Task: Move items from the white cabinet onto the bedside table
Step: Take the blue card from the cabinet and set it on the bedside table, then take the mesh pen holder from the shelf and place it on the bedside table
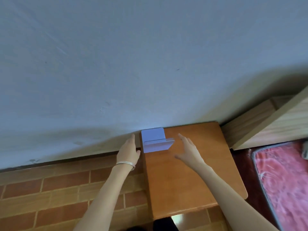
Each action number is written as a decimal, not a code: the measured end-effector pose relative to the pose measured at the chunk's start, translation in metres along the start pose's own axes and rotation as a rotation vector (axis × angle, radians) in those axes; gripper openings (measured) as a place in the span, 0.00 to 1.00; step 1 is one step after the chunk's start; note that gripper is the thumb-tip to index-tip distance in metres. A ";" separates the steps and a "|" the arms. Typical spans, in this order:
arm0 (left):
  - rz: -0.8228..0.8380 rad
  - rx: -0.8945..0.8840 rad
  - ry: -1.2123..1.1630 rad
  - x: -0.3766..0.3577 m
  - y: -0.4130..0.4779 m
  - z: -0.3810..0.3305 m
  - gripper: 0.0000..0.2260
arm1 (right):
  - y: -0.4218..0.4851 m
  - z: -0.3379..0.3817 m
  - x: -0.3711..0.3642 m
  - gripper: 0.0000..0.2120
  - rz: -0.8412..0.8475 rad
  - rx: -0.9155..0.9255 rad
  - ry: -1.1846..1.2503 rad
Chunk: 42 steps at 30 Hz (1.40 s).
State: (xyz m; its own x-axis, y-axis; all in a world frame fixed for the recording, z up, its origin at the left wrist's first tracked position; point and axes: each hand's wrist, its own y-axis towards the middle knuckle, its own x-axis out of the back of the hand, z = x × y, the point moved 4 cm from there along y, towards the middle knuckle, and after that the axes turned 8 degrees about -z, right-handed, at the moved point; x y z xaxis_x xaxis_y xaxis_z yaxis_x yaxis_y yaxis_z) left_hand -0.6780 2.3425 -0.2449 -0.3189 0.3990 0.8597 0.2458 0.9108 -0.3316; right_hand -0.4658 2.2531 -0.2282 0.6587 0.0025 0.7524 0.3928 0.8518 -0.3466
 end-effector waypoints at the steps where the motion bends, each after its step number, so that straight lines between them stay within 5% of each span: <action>1: -0.009 -0.065 0.033 0.016 -0.005 -0.005 0.30 | -0.013 0.005 0.012 0.41 -0.006 0.008 -0.044; 7: -0.155 -0.618 0.255 0.112 -0.068 -0.086 0.24 | -0.115 0.048 0.101 0.34 -0.334 0.080 -0.432; 12: -0.237 -1.109 0.208 0.139 -0.162 -0.162 0.22 | -0.236 0.049 0.153 0.32 -0.616 -0.031 -0.547; 24: 0.018 -1.934 0.216 0.058 -0.436 -0.270 0.32 | -0.558 -0.019 0.142 0.32 -0.817 -0.703 -0.615; 32: 0.298 -2.430 0.064 0.022 -0.660 -0.210 0.30 | -0.786 0.009 0.037 0.31 -0.902 -1.172 -0.523; 42: 0.544 -2.815 -0.156 0.038 -0.879 -0.052 0.24 | -1.012 0.126 -0.118 0.25 -0.889 -1.578 -0.505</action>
State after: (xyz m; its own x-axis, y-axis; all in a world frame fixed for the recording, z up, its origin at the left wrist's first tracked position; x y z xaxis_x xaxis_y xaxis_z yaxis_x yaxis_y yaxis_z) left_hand -0.8583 1.5520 0.0996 0.0645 0.4730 0.8787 0.0051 -0.8807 0.4737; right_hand -1.0222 1.4563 0.1041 -0.1532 0.2738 0.9495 0.8143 -0.5094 0.2783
